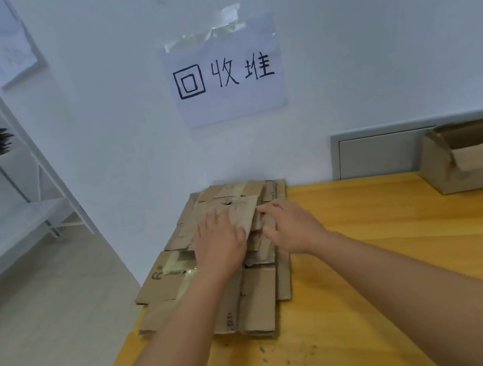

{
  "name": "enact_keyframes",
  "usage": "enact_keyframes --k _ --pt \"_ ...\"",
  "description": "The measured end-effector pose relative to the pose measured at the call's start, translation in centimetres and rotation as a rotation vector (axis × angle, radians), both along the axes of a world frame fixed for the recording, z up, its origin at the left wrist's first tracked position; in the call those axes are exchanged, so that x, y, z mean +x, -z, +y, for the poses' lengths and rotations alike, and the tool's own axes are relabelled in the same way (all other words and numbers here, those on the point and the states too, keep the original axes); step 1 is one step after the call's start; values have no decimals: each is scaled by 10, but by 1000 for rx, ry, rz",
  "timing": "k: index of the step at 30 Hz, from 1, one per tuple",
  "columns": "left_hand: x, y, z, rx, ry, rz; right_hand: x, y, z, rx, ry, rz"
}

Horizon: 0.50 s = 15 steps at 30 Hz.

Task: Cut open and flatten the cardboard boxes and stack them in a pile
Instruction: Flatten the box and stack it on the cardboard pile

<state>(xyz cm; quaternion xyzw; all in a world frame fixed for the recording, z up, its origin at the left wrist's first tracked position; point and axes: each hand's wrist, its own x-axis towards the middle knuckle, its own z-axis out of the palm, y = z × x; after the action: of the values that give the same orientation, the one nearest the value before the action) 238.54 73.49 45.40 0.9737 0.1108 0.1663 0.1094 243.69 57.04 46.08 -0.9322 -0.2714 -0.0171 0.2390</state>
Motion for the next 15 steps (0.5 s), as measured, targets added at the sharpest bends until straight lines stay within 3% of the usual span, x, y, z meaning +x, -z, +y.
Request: enact_keyframes --k 4,15 --pt "-40 7 -63 -88 136 -105 -26 1 -77 1 74 -10" --pt "-90 22 -262 -122 511 -38 -118 3 -282 -45 270 -68"
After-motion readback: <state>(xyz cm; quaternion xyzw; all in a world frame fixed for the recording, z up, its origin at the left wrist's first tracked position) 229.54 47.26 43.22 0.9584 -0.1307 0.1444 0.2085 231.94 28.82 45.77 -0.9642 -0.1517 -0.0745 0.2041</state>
